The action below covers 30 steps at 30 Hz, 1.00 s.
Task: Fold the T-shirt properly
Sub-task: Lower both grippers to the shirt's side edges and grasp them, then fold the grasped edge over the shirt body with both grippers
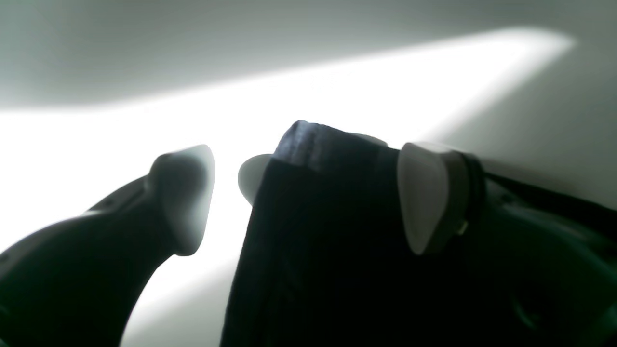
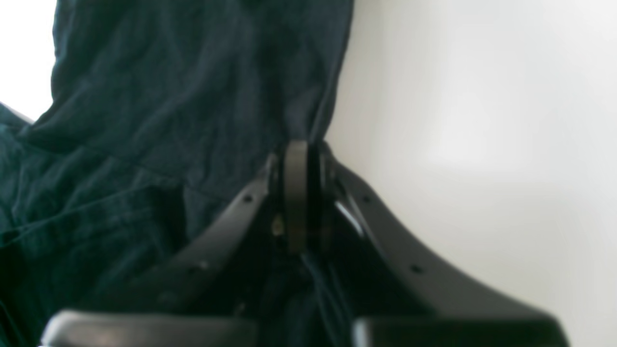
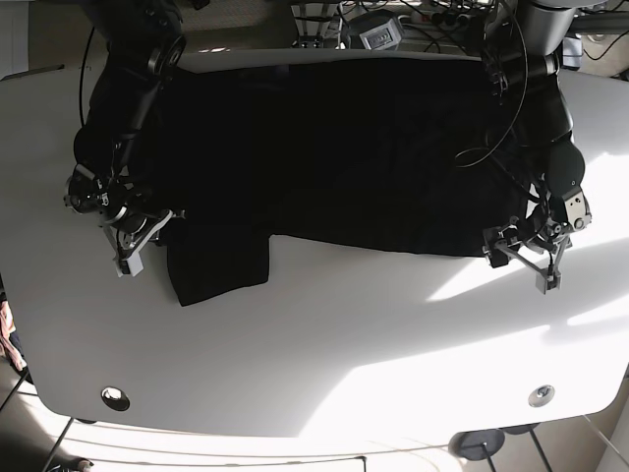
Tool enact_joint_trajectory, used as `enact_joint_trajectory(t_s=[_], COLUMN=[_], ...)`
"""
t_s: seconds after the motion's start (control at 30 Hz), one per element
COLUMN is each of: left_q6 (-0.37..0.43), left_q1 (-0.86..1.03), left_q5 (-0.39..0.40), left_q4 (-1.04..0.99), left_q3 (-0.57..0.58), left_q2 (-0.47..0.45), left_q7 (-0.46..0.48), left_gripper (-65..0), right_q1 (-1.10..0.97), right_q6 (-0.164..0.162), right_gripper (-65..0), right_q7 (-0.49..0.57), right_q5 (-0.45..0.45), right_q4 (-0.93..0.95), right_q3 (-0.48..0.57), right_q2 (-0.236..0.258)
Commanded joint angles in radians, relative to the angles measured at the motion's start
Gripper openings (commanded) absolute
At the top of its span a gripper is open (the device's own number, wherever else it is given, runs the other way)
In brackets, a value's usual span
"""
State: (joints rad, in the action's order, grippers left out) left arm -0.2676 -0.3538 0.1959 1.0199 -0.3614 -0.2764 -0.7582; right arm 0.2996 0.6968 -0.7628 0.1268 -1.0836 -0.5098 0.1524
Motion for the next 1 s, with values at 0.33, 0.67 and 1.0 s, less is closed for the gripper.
enact_joint_trajectory(t_s=[0.33, 0.67, 1.0], left_q6=[-0.152, -0.264, -0.267], left_q1=[-0.003, -0.004, 0.141], left_q5=[0.0, 0.003, 0.004], left_q4=[0.012, 0.317, 0.58], left_q3=[-0.001, -0.011, -0.081], left_q2=[0.002, 0.001, 0.01], left_q7=[-0.048, -0.18, -0.291], left_gripper=[-55.7, -65.0, -65.0], right_q1=[0.019, 0.06, -0.053], right_q6=[0.001, 0.001, 0.001], right_gripper=[-62.9, -63.1, -63.1], right_q7=[-0.007, -0.09, -0.369], right_q5=[-0.006, -0.006, -0.005], right_q4=[-0.042, -0.197, -0.643], right_q3=[0.003, 0.003, -0.003], right_q2=[0.009, 0.009, -0.047])
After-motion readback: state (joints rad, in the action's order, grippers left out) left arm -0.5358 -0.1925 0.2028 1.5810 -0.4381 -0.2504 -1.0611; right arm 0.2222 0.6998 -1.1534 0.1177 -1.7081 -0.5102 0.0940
